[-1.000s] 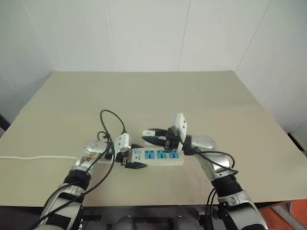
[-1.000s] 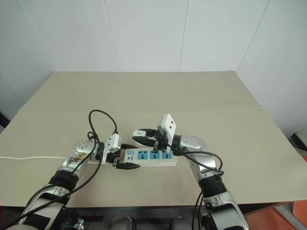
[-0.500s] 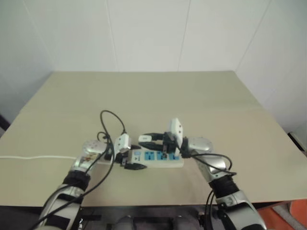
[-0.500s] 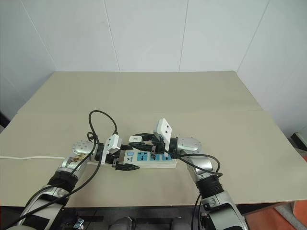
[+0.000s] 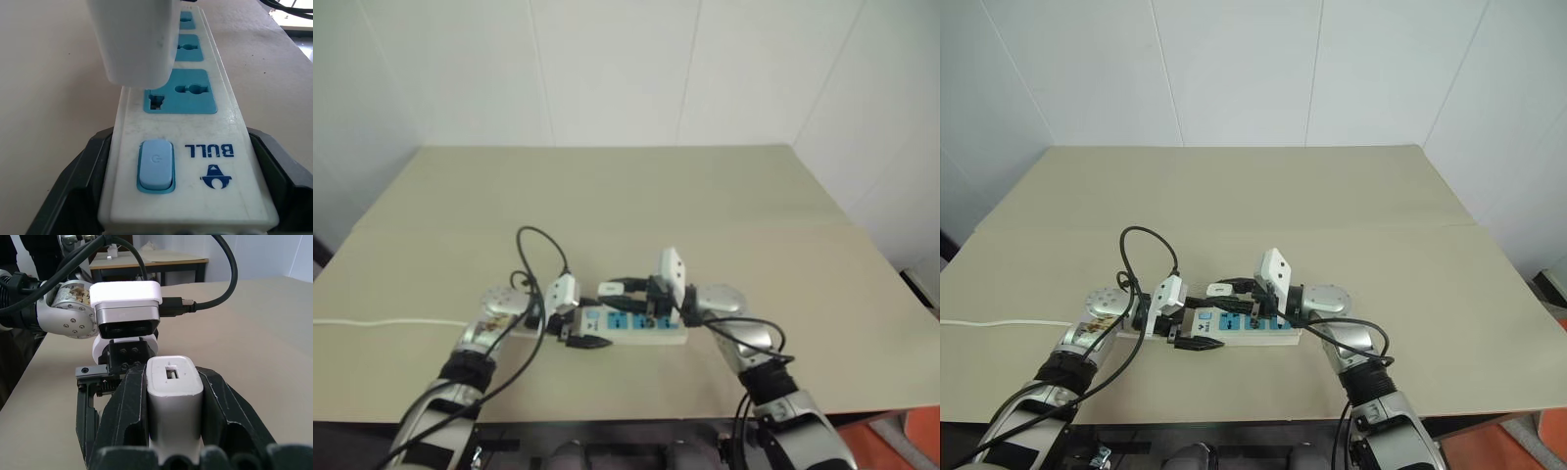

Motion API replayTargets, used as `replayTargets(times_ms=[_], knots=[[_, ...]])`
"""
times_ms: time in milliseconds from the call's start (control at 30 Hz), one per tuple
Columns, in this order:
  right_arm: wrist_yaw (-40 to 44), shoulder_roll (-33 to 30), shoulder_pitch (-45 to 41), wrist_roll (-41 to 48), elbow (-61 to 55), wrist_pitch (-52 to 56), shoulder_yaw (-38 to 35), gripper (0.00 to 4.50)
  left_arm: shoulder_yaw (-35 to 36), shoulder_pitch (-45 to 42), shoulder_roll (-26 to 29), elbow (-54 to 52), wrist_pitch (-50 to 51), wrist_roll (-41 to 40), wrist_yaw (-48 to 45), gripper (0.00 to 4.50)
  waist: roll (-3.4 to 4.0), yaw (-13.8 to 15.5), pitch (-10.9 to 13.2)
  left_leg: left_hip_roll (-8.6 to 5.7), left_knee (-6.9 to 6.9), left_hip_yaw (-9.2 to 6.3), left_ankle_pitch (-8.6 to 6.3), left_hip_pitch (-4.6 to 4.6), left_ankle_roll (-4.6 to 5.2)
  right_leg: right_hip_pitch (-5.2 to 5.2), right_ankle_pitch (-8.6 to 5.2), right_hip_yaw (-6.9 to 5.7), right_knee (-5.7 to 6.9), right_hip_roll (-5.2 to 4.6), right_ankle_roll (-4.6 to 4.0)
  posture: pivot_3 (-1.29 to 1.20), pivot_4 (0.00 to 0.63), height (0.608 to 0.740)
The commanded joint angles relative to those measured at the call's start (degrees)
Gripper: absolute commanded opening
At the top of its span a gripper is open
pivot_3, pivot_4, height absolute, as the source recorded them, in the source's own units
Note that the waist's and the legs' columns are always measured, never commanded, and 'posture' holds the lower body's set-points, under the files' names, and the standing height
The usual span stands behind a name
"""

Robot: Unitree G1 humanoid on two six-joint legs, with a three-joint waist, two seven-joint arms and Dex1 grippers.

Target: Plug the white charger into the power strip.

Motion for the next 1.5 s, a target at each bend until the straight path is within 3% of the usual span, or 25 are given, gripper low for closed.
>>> replayTargets(times_ms=[33, 1500], knots=[[0.96, 0.48, -0.43, 0.57, -0.46, -2.45, -0.36, 1.11, -0.11, 0.55, 0.63, -1.36, -0.39, 0.22, -0.68, 3.32, 0.00, 0.00, 0.00, 0.00, 0.00, 0.00, 0.00, 0.00, 0.00, 0.00, 0.00, 0.00, 0.00, 0.00, 0.00, 0.00, 0.150, 0.740], [6.15, 0.93, -1.70, -0.31, 7.82, -7.05, -0.85, 1.11, 0.31, 2.66, 2.27, -4.25, -0.79, -0.40, -1.42, 3.32, 0.01, -0.31, 0.00, 0.01, -0.03, 0.00, 0.00, 0.04, 0.00, 0.01, -0.01, 0.00, 0.00, 0.00, -0.01, 0.00, 0.150, 0.740]])
